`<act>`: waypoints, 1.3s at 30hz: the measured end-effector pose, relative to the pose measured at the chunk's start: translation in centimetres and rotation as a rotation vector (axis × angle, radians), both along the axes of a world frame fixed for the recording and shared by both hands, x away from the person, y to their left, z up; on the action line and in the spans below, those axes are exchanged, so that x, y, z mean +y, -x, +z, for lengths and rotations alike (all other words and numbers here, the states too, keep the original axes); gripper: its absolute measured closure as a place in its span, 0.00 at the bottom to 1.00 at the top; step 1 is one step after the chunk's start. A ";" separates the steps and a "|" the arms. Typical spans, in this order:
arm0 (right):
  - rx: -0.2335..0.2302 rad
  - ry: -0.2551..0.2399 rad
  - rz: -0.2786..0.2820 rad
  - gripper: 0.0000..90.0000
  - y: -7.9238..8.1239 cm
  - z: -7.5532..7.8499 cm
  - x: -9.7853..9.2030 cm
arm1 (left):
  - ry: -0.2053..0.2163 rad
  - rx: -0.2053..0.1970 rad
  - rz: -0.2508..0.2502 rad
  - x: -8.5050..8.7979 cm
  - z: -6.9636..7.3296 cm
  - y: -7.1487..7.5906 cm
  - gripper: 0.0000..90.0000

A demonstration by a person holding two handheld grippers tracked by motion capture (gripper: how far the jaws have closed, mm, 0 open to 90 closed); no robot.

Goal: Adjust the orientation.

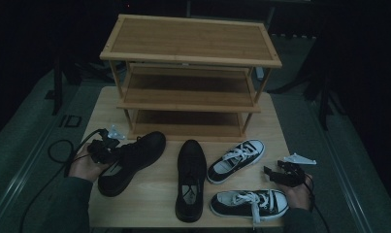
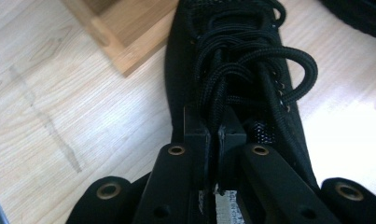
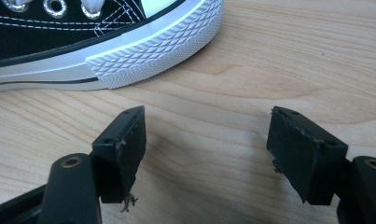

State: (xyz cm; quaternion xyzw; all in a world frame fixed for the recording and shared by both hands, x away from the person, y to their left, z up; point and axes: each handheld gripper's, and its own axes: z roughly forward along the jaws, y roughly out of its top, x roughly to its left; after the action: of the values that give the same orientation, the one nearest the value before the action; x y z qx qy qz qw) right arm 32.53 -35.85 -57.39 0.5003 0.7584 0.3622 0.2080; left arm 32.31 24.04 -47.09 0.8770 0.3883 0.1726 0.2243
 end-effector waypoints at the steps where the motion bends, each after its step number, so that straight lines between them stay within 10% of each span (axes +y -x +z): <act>1: 0.000 0.000 0.000 0.31 0.0 0.0 0.0 | 0.000 0.000 0.000 0.0 0.0 0.0 0.96; 7: 0.000 0.001 0.000 0.31 0.0 0.0 0.0 | 0.013 -0.002 -0.008 0.3 -0.2 -0.2 0.94; 18: 0.000 -0.002 0.001 0.31 0.0 0.0 0.0 | 0.163 -0.018 0.117 0.8 2.7 0.8 0.54; 39: 0.003 -0.013 -0.001 0.31 0.0 0.0 -0.1 | 0.189 0.031 0.036 -5.1 3.7 1.5 0.53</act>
State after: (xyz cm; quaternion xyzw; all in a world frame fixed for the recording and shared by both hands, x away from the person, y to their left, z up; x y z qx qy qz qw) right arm 32.57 -35.95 -57.38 0.5024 0.7563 0.3662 0.2038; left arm 30.78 18.96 -43.44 0.8474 0.4220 0.1254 0.2967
